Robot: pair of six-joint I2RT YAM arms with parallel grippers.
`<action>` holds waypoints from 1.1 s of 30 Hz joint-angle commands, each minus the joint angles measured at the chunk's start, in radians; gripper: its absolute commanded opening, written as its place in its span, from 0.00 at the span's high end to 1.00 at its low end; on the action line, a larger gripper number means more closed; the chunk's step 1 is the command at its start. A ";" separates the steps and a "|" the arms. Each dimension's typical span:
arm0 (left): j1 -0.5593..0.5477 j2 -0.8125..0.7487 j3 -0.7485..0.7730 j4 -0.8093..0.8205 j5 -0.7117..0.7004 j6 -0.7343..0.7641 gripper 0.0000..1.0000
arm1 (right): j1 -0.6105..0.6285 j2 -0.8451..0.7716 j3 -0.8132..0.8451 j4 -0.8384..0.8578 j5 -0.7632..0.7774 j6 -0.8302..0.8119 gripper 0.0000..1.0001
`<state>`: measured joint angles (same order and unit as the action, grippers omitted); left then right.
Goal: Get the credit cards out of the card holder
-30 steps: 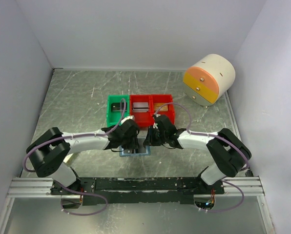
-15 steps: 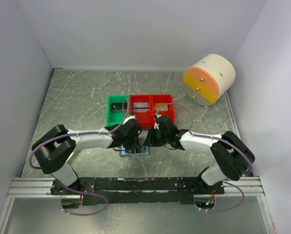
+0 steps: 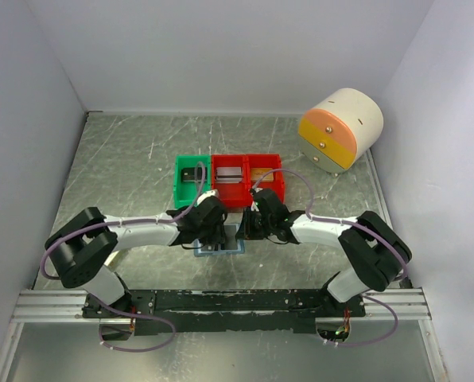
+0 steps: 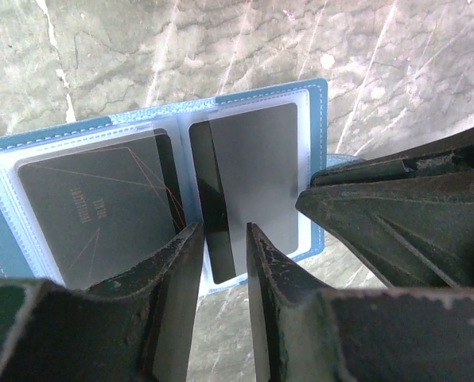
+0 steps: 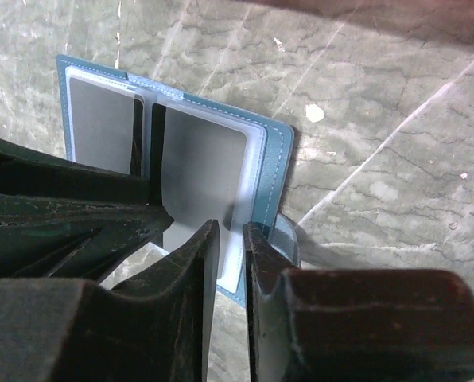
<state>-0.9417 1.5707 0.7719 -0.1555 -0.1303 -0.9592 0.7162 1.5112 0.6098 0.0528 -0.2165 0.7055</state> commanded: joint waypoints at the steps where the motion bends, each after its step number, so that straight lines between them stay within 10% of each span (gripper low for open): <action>1: 0.000 -0.037 -0.040 0.049 0.031 -0.036 0.61 | -0.003 0.030 0.008 -0.040 0.024 -0.021 0.82; 33: 0.033 -0.168 -0.264 0.426 0.132 -0.228 0.83 | -0.002 0.014 -0.035 0.057 -0.083 -0.023 0.89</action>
<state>-0.9112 1.4357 0.5156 0.1432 -0.0357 -1.1534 0.7124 1.5188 0.5941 0.0952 -0.2573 0.6872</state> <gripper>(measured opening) 0.180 0.115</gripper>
